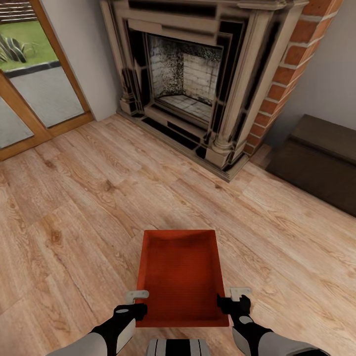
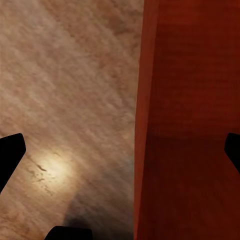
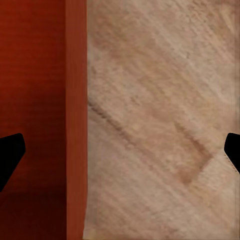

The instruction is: Move the two storage containers from the living room to the garage. In the garage, place one container on the floor and stack the other container on top of it (either order is fine).

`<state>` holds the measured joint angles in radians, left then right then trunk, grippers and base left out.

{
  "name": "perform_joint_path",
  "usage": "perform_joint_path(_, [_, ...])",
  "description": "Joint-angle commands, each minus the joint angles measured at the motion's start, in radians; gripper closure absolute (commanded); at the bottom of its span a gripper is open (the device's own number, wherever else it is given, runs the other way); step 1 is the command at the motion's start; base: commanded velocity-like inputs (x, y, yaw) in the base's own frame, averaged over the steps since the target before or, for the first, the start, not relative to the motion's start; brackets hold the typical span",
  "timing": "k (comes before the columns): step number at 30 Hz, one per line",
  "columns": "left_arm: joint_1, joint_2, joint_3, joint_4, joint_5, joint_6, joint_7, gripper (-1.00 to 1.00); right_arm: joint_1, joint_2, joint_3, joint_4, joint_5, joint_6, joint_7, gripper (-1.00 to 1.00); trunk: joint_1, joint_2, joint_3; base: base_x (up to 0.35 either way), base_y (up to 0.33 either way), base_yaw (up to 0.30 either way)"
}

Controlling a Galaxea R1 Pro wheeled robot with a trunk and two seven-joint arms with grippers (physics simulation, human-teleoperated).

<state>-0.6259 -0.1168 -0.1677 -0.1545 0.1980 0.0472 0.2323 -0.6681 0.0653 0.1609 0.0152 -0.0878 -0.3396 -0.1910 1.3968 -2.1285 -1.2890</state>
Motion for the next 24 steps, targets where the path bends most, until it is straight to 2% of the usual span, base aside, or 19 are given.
perform_joint_path(1, [0.000,0.000,-0.009,-0.002,0.009,0.005,0.005,-1.00,-0.001,0.000,0.008,0.002,-0.009,-0.004,-0.002,-1.00,0.000,0.000,-0.001,0.000,0.000,0.000])
perform_joint_path(11, [0.000,0.000,-0.009,-0.002,0.009,0.005,0.005,-1.00,-0.001,0.005,0.008,0.001,-0.034,-0.003,-0.002,-1.00,0.000,0.000,-0.001,0.000,0.000,0.000])
perform_joint_path(24, [0.000,0.000,-0.009,-0.002,0.009,0.005,0.005,-1.00,-0.001,0.008,0.009,0.001,-0.036,-0.004,-0.002,-1.00,0.000,0.000,-0.001,0.000,0.000,0.000])
